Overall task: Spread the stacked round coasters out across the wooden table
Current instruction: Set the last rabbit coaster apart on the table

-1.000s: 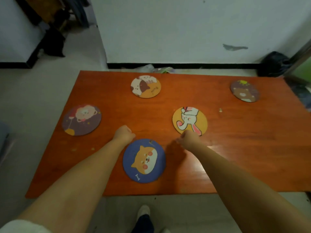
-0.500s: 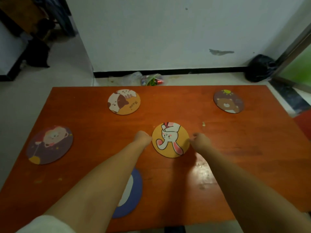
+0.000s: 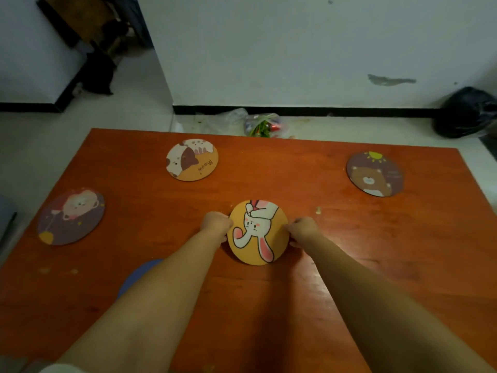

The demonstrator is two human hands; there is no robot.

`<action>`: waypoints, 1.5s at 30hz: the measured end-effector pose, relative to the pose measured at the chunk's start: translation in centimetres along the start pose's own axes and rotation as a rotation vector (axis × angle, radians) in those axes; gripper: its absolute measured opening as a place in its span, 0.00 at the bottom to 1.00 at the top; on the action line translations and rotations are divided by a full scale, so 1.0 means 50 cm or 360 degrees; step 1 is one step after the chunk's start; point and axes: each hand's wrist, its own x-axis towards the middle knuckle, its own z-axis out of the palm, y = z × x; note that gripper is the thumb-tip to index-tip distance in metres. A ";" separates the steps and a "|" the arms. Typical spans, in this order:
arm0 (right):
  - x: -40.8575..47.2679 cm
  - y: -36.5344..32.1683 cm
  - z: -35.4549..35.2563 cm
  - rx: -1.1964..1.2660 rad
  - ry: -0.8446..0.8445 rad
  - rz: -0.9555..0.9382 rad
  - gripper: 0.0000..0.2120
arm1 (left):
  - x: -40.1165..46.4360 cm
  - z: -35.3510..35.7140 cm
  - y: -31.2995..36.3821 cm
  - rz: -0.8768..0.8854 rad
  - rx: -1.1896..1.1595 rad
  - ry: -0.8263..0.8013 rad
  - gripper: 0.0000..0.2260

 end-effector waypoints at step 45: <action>-0.110 0.487 -0.519 -0.0248 0.0217 -0.0346 0.07 | -0.395 0.546 -0.232 0.0529 0.0759 0.0265 0.04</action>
